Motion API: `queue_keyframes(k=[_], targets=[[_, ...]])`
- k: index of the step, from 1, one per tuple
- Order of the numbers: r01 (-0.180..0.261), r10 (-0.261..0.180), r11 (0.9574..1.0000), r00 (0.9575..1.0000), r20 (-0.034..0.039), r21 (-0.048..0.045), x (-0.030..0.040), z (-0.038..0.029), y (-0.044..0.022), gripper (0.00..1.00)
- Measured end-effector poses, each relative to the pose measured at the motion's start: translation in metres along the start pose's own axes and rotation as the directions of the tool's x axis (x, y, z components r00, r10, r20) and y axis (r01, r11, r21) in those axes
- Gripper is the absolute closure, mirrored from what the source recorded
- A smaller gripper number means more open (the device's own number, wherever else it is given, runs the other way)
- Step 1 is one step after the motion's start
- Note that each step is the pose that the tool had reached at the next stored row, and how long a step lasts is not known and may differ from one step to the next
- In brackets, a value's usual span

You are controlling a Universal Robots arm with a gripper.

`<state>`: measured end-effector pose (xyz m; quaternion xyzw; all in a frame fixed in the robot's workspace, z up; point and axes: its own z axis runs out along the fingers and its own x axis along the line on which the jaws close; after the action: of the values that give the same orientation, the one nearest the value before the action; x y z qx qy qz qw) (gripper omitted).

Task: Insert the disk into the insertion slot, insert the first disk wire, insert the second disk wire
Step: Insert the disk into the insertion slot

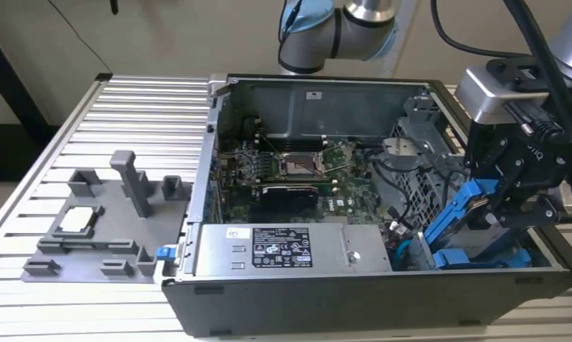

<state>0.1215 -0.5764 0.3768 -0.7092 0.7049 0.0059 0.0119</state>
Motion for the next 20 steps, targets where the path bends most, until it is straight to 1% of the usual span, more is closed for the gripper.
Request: queue_keyframes(k=[4, 6, 7, 9, 10, 11, 14, 15, 16, 17, 18, 20], targets=[[0.000, 0.000, 1.0000, 1.0000, 0.0001, 0.0004, 0.0000, 0.0000, 0.0000, 0.68], [0.000, 0.000, 1.0000, 1.0000, -0.0001, 0.0003, -0.0001, -0.0001, 0.0000, 0.66], [0.000, 0.000, 1.0000, 1.0000, -0.0001, 0.0003, -0.0001, 0.0000, 0.0000, 0.60], [0.000, 0.000, 1.0000, 1.0000, -0.0002, 0.0004, -0.0001, -0.0006, 0.0000, 0.60], [0.000, 0.000, 1.0000, 1.0000, -0.0002, 0.0004, -0.0002, -0.0029, 0.0000, 0.60], [0.000, 0.000, 1.0000, 1.0000, -0.0002, 0.0004, -0.0003, -0.0065, 0.0000, 0.60], [0.000, 0.000, 1.0000, 1.0000, -0.0006, 0.0003, -0.0006, -0.0190, -0.0001, 0.60], [0.000, 0.000, 1.0000, 1.0000, -0.0005, 0.0012, -0.0006, -0.0197, -0.0001, 0.60], [0.000, 0.000, 1.0000, 1.0000, -0.0001, 0.0052, -0.0006, -0.0196, 0.0000, 0.60], [0.000, 0.000, 0.9999, 1.0000, 0.0012, 0.0160, -0.0006, -0.0196, 0.0000, 0.60], [0.001, -0.001, 0.9994, 1.0000, 0.0024, 0.0340, -0.0006, -0.0198, 0.0001, 0.60], [0.001, -0.002, 0.9976, 1.0000, 0.0075, 0.0698, -0.0006, -0.0196, 0.0003, 0.60]])
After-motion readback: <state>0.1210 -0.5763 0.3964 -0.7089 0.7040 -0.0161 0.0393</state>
